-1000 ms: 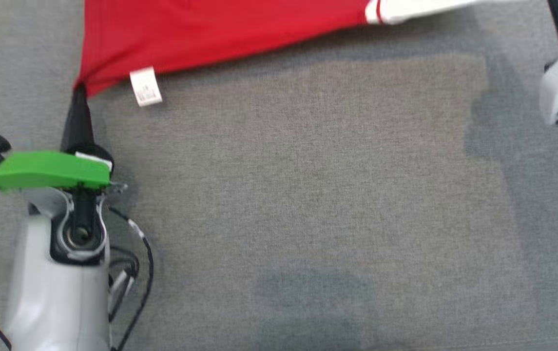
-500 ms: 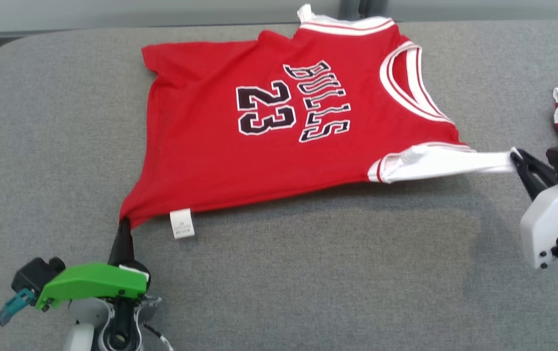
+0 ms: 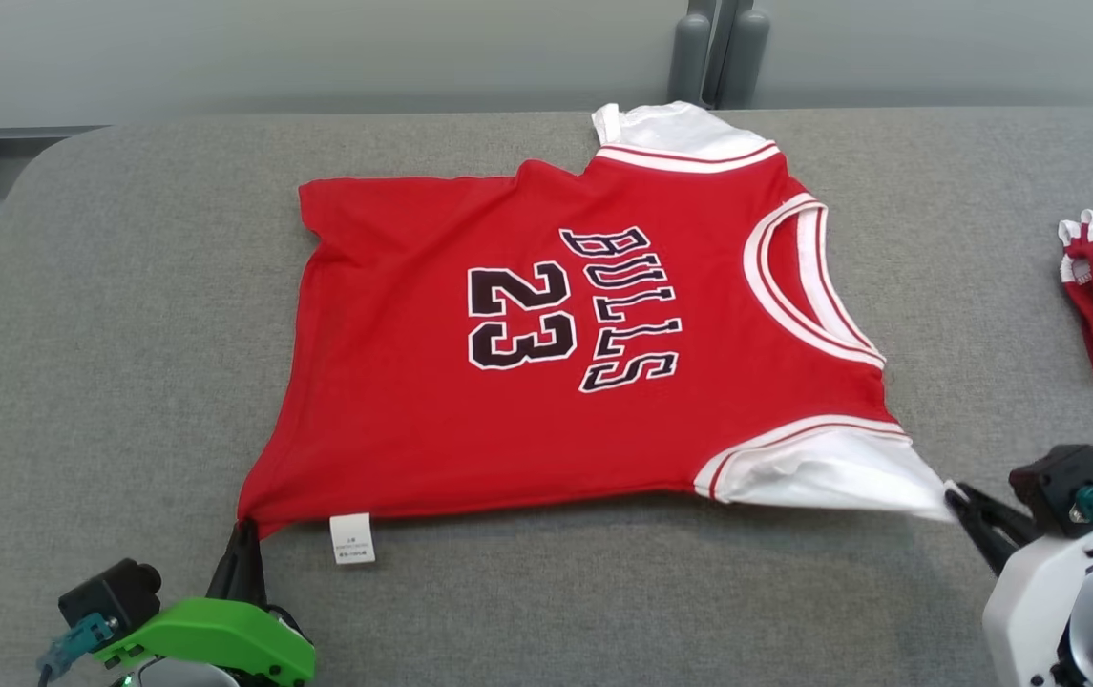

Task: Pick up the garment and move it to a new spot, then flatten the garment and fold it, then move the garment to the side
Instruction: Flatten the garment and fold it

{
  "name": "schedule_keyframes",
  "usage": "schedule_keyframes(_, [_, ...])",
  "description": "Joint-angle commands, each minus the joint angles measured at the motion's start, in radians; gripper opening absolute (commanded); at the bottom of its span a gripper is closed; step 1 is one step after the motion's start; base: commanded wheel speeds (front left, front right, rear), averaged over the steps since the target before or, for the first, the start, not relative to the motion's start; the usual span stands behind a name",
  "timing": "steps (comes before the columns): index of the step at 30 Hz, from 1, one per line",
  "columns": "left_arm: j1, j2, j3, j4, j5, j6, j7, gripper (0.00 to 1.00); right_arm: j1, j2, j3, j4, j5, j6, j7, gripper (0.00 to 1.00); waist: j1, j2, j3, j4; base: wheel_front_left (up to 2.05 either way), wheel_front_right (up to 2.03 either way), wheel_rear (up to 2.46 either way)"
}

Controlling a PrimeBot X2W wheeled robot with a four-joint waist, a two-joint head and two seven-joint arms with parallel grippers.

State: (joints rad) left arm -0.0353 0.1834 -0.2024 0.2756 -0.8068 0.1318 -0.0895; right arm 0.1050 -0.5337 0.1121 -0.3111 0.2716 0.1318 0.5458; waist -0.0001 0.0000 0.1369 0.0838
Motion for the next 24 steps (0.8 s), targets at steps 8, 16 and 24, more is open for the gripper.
schedule_keyframes(8, [0.035, 0.052, -0.046, 0.016, 0.082, 0.022, -0.009, 0.0, 0.105, -0.015, 0.078, -0.06, 0.095, -0.002, 0.089, 0.0, 0.0001, 0.0, -0.007, -0.006, 0.0, 0.0, 0.0])
schedule_keyframes(16, [-0.013, 0.087, -0.059, 0.005, 0.122, 0.033, -0.014, 0.0, -0.018, -0.08, 0.106, -0.136, 0.099, -0.002, 0.079, 0.0, 0.0001, 0.0, 0.012, -0.008, 0.0, 0.0, 0.0])
schedule_keyframes(24, [-0.171, 0.1, -0.099, 0.033, 0.141, 0.056, 0.124, 0.0, -0.372, -0.199, 0.264, 0.035, 0.094, -0.002, -0.058, 0.0, 0.0001, 0.0, 0.053, 0.019, 0.0, 0.0, 0.0])
